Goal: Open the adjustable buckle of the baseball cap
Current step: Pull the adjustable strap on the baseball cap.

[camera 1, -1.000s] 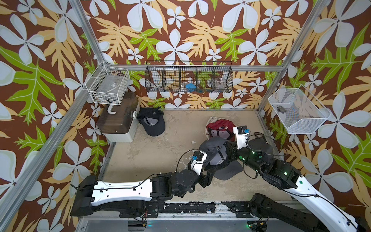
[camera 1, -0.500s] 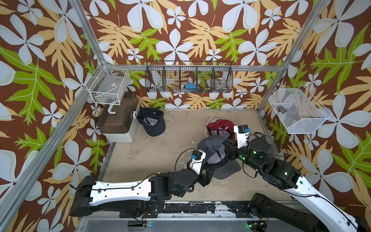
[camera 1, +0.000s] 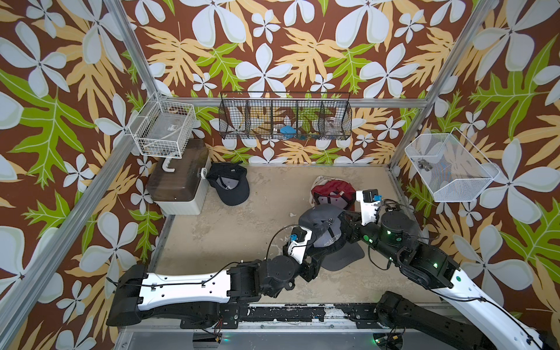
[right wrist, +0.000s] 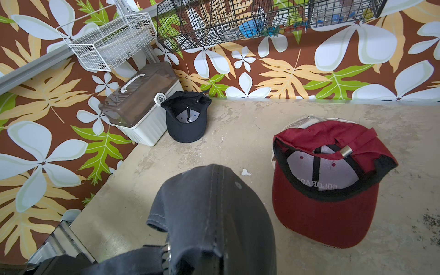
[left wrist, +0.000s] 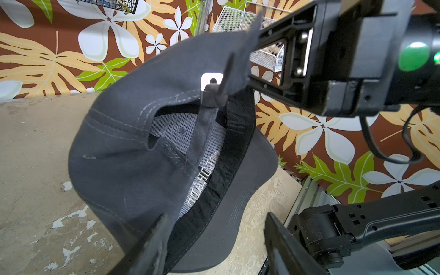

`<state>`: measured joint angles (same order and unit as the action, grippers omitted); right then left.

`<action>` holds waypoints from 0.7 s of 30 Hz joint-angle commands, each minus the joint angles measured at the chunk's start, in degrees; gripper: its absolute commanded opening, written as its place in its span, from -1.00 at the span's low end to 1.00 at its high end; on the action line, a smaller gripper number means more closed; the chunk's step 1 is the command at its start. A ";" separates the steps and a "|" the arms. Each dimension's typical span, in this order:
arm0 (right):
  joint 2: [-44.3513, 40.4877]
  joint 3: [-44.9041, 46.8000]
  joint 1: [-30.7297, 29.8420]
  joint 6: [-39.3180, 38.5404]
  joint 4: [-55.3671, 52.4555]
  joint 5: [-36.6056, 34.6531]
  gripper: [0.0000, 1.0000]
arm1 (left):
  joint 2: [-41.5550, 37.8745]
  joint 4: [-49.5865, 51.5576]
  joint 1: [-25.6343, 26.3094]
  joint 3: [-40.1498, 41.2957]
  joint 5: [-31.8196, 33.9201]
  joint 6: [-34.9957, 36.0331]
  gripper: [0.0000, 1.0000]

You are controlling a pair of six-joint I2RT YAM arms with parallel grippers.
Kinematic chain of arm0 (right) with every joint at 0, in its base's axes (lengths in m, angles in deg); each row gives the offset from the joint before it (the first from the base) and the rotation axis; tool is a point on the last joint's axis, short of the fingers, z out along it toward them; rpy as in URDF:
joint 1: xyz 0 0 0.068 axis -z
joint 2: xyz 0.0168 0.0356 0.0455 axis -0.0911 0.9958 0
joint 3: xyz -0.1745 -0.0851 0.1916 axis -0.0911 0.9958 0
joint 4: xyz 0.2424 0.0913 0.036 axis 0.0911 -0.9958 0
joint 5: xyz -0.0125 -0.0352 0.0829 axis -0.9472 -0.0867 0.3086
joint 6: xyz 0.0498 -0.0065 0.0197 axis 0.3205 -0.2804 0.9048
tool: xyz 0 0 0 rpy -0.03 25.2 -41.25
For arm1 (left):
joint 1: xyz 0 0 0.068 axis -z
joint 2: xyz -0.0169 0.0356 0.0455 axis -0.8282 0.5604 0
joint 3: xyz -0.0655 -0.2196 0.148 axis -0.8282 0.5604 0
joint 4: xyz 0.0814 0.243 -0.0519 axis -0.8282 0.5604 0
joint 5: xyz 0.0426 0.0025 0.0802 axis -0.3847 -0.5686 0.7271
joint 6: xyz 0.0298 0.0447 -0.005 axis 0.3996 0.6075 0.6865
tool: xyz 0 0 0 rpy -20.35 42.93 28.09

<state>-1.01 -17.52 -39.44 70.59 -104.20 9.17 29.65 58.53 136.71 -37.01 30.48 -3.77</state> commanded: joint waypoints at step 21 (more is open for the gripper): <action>-1.07 2.21 -0.07 3.84 5.21 6.82 -1.00 | 3.17 -4.27 0.05 -2.78 3.93 6.19 0.24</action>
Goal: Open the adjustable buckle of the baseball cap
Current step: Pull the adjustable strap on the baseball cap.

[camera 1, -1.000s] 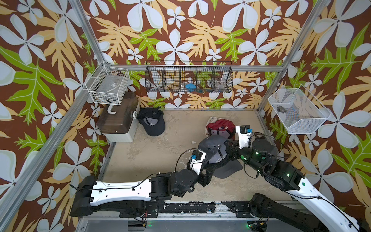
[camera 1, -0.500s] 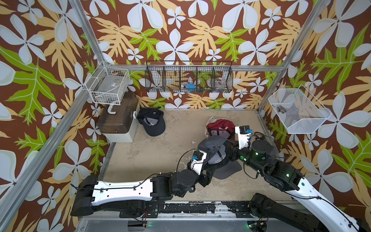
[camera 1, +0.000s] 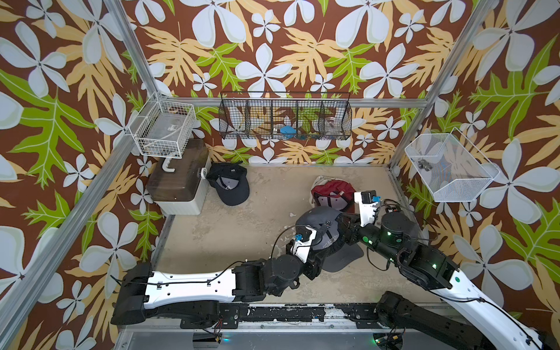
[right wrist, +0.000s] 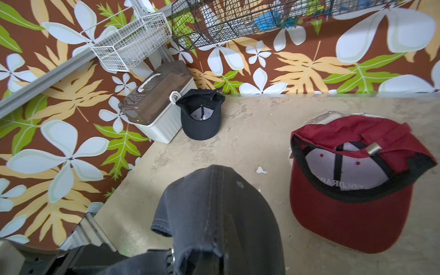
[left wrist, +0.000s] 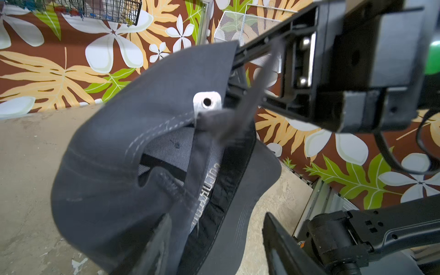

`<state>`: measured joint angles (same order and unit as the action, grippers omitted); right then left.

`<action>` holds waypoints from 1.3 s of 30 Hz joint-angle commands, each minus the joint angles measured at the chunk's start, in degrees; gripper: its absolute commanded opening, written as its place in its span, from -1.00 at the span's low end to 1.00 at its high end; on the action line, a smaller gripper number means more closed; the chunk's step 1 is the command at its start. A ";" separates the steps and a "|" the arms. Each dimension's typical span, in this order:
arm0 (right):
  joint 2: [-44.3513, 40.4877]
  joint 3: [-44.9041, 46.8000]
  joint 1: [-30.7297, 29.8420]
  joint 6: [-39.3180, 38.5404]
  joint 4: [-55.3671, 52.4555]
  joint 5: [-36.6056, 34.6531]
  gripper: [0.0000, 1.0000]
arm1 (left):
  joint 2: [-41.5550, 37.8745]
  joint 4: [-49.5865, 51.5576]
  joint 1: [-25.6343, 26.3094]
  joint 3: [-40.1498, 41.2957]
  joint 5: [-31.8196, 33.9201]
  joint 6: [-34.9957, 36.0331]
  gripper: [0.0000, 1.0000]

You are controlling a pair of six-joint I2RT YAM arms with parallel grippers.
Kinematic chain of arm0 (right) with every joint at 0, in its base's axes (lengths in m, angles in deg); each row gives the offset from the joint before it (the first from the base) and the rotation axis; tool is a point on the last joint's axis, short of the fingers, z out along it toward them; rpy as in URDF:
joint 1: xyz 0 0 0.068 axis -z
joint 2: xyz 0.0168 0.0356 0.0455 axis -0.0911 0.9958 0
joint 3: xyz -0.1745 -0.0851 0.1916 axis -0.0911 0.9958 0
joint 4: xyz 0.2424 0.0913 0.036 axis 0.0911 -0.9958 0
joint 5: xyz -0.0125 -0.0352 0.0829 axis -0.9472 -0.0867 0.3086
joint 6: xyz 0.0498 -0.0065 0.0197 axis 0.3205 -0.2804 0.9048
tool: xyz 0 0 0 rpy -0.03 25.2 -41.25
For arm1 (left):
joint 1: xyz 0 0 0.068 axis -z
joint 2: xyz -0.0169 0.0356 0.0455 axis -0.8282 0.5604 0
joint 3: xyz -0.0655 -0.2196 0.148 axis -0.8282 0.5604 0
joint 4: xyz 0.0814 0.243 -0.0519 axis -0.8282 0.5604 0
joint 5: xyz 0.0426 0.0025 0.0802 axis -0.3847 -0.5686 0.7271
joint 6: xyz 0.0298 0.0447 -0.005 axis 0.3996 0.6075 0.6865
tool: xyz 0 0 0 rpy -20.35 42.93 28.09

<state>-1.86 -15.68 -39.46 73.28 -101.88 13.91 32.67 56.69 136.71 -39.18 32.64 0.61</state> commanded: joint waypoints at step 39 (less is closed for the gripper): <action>-3.38 2.24 -0.04 1.43 1.72 3.28 -1.00 | 3.17 -5.99 -3.27 -0.90 0.64 3.20 -0.70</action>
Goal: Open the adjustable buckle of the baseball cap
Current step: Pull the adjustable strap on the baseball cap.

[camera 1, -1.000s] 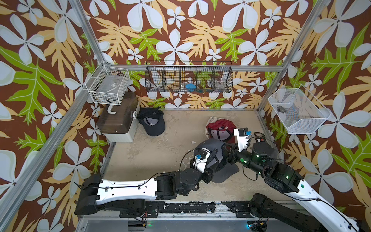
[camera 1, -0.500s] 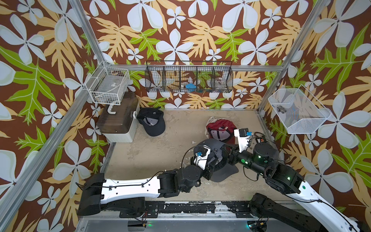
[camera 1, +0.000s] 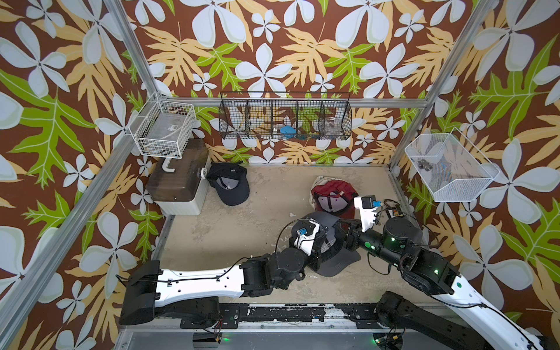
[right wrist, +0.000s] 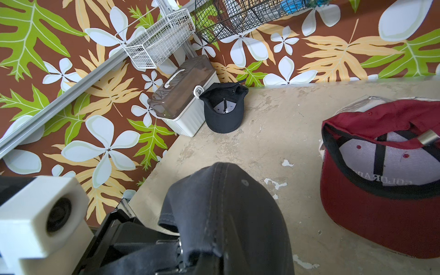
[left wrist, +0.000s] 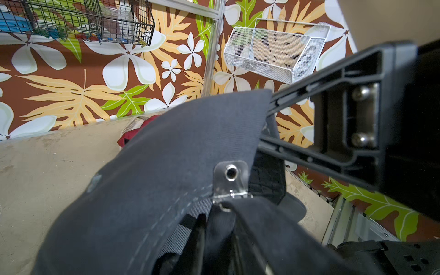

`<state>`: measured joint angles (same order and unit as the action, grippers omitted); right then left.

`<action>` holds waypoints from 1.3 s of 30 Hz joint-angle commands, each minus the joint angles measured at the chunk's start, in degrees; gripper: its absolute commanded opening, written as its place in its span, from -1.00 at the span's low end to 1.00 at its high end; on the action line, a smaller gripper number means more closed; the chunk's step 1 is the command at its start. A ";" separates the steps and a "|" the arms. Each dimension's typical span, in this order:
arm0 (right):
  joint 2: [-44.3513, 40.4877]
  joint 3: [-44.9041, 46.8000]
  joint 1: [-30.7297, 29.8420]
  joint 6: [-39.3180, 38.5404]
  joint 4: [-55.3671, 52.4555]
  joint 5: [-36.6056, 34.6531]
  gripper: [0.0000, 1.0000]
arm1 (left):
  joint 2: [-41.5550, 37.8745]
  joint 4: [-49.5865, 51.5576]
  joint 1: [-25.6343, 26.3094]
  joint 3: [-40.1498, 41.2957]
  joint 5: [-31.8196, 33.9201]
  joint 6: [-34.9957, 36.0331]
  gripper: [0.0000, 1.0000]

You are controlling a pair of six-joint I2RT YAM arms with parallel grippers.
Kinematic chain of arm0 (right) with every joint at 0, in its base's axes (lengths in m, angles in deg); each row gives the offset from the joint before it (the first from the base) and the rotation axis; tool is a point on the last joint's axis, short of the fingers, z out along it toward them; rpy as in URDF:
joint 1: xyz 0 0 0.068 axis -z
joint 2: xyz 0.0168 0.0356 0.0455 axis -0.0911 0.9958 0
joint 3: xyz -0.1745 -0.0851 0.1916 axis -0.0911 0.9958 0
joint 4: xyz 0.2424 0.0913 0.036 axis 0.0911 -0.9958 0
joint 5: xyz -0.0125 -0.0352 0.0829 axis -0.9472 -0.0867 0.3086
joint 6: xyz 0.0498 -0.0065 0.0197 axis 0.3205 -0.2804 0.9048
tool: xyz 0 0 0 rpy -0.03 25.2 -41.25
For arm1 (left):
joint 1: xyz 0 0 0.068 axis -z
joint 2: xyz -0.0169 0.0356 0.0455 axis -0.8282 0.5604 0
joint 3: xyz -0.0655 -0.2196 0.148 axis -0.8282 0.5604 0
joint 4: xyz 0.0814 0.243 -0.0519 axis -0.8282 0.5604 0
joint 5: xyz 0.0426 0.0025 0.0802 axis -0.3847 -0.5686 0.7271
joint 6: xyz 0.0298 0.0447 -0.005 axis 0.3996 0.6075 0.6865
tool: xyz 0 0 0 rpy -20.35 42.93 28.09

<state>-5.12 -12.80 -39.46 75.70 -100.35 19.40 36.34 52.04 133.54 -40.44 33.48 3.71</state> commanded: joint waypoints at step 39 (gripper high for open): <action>-3.30 3.86 -0.08 -13.33 -7.29 4.30 -0.55 | -0.66 18.26 -0.11 -10.60 -6.21 0.71 -1.00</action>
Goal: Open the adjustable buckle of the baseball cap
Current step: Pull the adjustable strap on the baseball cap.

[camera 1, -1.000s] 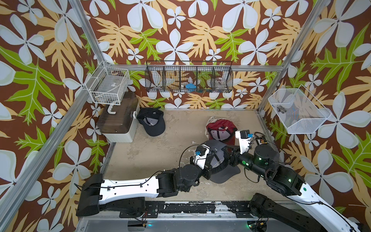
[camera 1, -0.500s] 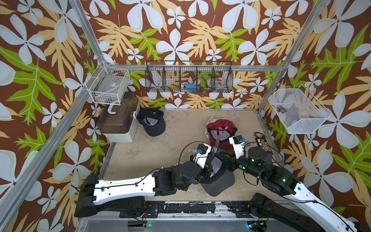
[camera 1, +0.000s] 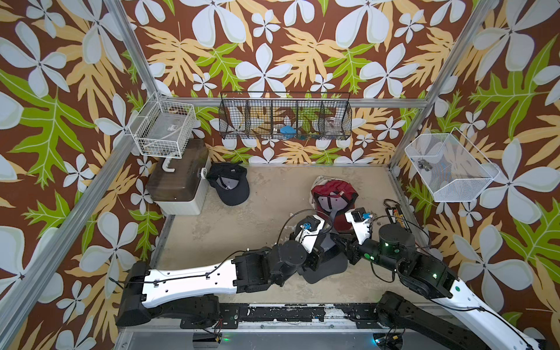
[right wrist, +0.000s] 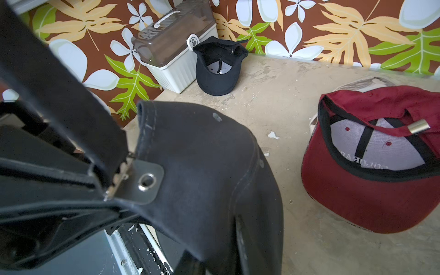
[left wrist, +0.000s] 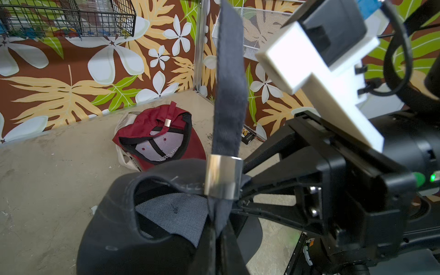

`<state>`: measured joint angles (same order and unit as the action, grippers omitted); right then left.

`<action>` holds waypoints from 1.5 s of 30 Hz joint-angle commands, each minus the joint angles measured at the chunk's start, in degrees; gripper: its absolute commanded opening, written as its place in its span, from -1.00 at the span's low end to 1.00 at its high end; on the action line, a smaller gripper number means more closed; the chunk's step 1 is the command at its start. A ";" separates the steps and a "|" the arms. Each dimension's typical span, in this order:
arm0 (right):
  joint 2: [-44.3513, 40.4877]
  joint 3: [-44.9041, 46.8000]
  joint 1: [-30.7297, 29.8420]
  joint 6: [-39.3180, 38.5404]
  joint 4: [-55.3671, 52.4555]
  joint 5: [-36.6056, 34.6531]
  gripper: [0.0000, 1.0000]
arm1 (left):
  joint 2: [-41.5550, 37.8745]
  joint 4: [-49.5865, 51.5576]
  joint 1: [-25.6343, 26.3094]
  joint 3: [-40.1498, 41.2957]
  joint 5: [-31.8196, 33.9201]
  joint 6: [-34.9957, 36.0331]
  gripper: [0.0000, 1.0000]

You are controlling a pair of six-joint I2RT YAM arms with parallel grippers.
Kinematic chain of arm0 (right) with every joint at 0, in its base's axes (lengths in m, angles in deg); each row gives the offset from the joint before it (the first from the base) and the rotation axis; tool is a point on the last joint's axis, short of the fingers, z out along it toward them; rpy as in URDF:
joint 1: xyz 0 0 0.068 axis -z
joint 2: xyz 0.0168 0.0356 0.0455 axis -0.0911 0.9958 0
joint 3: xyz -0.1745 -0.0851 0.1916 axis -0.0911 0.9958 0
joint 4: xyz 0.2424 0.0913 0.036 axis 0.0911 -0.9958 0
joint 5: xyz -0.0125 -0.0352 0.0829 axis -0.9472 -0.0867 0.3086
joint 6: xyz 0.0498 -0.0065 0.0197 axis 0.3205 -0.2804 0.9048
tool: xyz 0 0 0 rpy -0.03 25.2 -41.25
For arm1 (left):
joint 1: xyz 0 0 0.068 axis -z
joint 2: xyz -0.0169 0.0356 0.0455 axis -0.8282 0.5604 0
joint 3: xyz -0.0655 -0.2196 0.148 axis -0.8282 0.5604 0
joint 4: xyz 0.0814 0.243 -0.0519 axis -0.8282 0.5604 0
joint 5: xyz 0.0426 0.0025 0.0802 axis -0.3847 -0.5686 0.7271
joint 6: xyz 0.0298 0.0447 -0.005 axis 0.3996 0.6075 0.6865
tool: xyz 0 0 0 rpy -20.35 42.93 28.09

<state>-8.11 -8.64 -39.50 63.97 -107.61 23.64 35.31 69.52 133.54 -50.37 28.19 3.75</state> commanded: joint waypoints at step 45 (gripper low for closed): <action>-2.49 -0.10 -0.89 -2.43 6.20 2.85 -0.98 | 2.78 2.84 -0.11 -1.96 -4.44 -0.97 -1.00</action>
<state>-10.63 -8.64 -40.29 61.41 -104.13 25.89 38.48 72.19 133.54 -52.58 23.62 3.29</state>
